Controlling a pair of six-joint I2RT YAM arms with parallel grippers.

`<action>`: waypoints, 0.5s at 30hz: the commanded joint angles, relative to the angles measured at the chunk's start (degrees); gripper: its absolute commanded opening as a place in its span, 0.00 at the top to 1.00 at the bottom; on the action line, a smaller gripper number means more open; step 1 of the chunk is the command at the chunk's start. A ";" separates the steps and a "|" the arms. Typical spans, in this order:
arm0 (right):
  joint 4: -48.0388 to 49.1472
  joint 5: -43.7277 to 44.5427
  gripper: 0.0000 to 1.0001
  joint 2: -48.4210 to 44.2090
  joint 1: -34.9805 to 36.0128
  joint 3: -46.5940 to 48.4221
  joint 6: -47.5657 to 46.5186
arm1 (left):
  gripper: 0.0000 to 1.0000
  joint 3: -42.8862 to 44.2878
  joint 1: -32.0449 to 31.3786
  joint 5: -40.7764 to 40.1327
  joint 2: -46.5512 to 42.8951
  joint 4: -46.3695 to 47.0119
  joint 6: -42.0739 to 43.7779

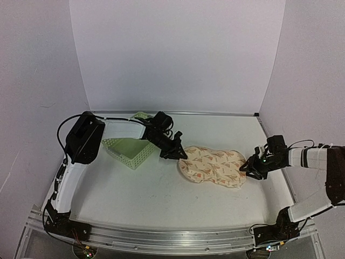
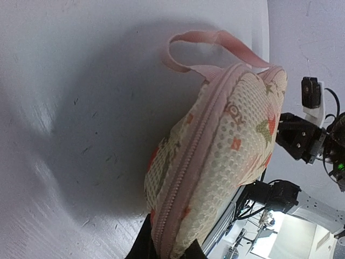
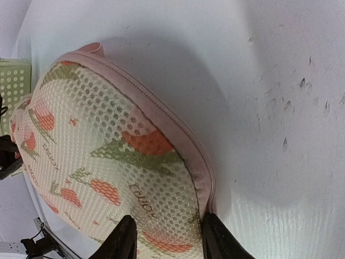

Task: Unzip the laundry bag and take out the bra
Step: Adjust the laundry bag at the center of the board.

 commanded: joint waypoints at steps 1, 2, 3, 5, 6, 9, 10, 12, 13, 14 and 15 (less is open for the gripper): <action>-2.78 -0.77 0.57 -7.09 4.08 -1.62 4.19 | 1.00 6.35 1.35 4.65 1.30 1.86 0.96; -4.05 0.24 0.55 -8.49 5.64 -1.39 4.44 | 1.00 7.22 1.36 5.46 1.71 1.36 1.66; -5.47 1.21 0.52 -10.01 6.48 -0.68 4.63 | 1.00 8.21 1.36 6.19 2.00 0.45 2.40; -8.54 3.93 0.44 -13.47 7.62 0.94 4.32 | 1.00 9.25 1.36 6.90 2.28 -1.29 4.17; -10.67 5.52 0.41 -15.72 7.71 2.02 3.75 | 1.00 9.71 1.41 6.86 2.32 -2.33 5.08; -15.62 9.57 0.33 -18.56 7.77 6.04 1.36 | 1.00 10.76 1.45 7.06 2.39 -4.87 7.27; -17.11 10.55 0.31 -18.67 7.76 7.50 0.50 | 1.00 11.20 1.45 7.03 2.53 -5.79 7.86; -19.12 11.45 0.26 -18.48 7.77 9.91 -0.98 | 1.00 12.13 1.50 6.92 2.73 -7.38 9.16; -19.72 12.03 0.25 -18.35 7.79 10.97 -1.47 | 1.00 12.37 1.46 6.85 2.73 -8.02 9.52; -19.99 12.60 0.25 -18.18 7.88 11.84 -1.92 | 1.00 12.56 1.45 6.73 2.68 -8.44 9.87; -20.03 12.98 0.24 -18.00 7.85 12.53 -2.49 | 1.00 12.59 1.45 6.57 2.61 -8.82 10.16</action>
